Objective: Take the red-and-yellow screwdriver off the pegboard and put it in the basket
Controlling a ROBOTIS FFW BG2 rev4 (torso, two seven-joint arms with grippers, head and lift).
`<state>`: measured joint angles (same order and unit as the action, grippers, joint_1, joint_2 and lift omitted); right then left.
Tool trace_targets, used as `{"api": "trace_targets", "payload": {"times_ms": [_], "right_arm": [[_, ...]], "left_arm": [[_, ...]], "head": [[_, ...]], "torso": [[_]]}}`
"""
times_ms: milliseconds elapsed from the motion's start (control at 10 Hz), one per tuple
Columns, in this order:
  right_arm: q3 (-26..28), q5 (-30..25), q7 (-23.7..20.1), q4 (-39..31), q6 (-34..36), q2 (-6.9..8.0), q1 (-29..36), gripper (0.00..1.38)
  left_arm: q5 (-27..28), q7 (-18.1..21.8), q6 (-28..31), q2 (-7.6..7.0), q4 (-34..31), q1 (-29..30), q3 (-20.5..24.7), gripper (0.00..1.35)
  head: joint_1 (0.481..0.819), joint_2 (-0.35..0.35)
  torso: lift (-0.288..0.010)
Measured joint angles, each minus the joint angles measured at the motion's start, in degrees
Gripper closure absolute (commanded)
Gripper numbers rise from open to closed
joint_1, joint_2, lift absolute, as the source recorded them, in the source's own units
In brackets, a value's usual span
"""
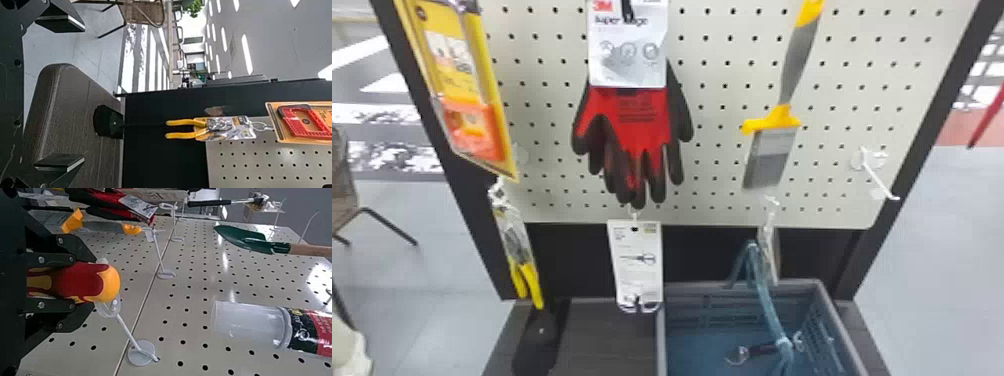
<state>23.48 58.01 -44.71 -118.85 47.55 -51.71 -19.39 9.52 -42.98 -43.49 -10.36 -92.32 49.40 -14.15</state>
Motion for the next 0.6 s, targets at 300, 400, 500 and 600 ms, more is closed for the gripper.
{"api": "trace_targets", "payload": {"times_ms": [300, 400, 500, 600], "right_arm": [[0.77, 0.00, 0.32, -1.04, 0.00, -0.15, -0.82, 1.07], [1.27, 0.10, 0.38, -1.35, 0.00, -0.20, -0.60, 1.07], [1.47, 0.28, 0.41, -1.44, 0.00, -0.26, -0.44, 1.07], [1.50, 0.36, 0.42, -1.46, 0.00, -0.30, -0.29, 1.07]], "left_arm": [[-0.09, 0.00, -0.01, -0.01, 0.00, -0.01, 0.00, 0.14], [-0.11, 0.00, -0.01, -0.01, 0.00, 0.05, 0.00, 0.14], [-0.10, 0.04, -0.01, -0.01, 0.00, 0.06, 0.00, 0.14], [-0.05, 0.09, -0.01, -0.01, 0.00, 0.00, 0.00, 0.14]], "head": [[0.549, 0.000], [0.549, 0.000], [0.549, 0.000], [0.549, 0.000]], "torso": [[-0.100], [-0.100], [-0.100], [-0.100]]}}
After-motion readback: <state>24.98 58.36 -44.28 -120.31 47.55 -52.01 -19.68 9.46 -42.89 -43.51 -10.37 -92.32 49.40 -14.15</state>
